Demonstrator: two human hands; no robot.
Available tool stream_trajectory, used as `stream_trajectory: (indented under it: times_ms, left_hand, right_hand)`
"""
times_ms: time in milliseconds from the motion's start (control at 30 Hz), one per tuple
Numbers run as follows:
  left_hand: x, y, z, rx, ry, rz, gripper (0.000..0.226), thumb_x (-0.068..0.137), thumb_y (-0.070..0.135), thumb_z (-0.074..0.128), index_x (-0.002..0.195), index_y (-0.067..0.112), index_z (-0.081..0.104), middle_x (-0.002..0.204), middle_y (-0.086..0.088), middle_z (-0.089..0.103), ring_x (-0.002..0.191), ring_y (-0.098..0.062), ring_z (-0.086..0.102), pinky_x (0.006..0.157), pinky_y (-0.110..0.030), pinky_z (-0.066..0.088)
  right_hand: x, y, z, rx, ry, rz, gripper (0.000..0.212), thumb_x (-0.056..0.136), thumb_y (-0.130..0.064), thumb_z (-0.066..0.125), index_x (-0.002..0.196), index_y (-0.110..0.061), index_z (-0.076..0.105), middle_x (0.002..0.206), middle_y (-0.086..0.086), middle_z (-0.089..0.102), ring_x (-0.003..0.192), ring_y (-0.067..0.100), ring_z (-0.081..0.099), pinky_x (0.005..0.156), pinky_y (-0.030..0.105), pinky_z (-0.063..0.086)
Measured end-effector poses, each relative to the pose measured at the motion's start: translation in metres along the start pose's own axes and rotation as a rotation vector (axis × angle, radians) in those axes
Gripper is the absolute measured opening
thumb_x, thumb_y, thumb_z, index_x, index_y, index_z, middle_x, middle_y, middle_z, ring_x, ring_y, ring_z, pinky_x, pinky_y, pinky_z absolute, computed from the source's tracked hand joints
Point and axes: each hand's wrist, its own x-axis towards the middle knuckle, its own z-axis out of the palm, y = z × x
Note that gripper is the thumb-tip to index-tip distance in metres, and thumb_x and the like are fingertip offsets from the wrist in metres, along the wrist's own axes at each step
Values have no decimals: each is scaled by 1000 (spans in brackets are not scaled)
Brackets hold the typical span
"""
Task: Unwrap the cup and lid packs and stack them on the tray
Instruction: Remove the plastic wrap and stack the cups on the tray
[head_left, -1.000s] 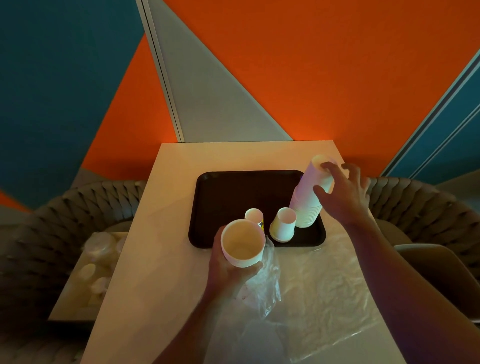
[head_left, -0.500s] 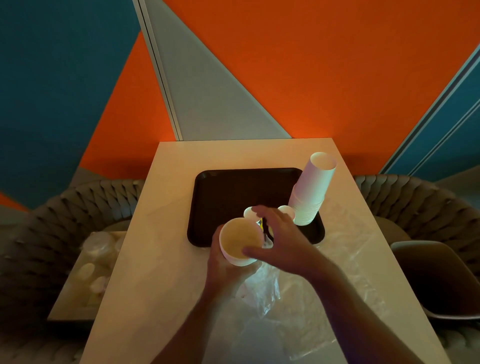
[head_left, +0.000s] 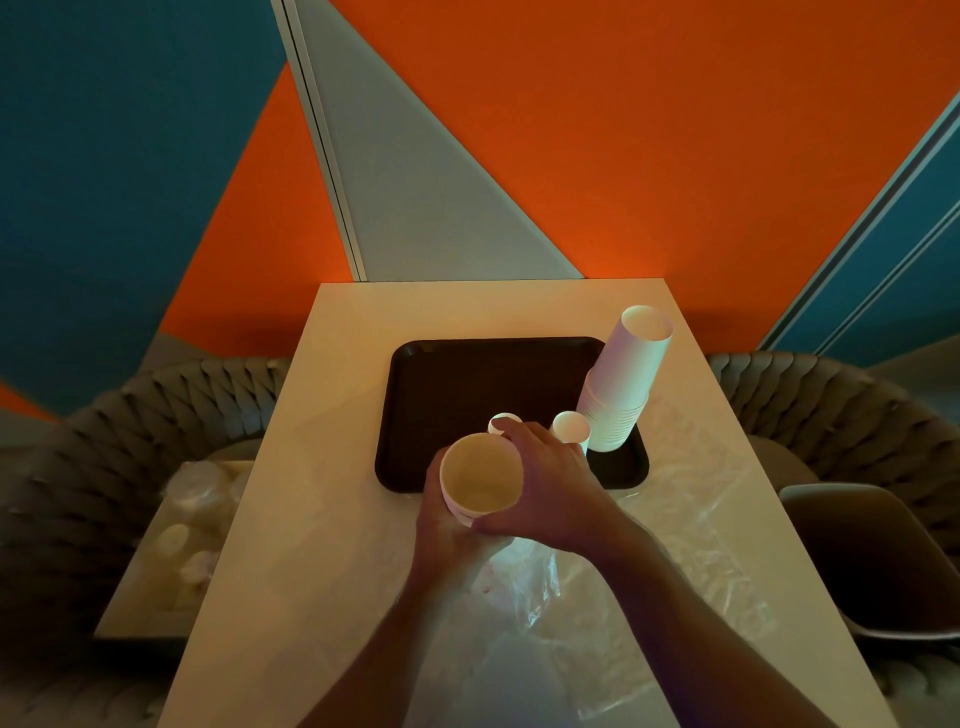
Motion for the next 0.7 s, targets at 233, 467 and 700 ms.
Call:
stream_trajectory:
  times_ms: [233,467,700]
  left_hand:
    - [-1,-1,-2,38,-8,14,100,50,2,97,131,34,48,121,12,64,115,-16,62,85,-23,55]
    - [-2,1,-3,72,-28,-7,100,54,-1,95,129,42,46,118,14,66,110,-13,65,80,-28,58]
    - [-2,0,-5,77,-54,-14,93,56,-1,93,130,31,47,117,8,65,109,-18,64,84,-33,58]
  right_hand:
    - [-1,-2,-4,48,6,49,90,55,-57,90,131,-33,48,121,-21,50,105,0,46,93,32,36]
    - [-2,-11,-31,550,100,125,88,58,-32,97,127,-36,42,113,-16,59,103,5,63,76,22,57]
    - [-6,-11,-55,776,292,21,93,56,-35,93,134,-24,44,123,-7,62,114,13,64,87,28,57]
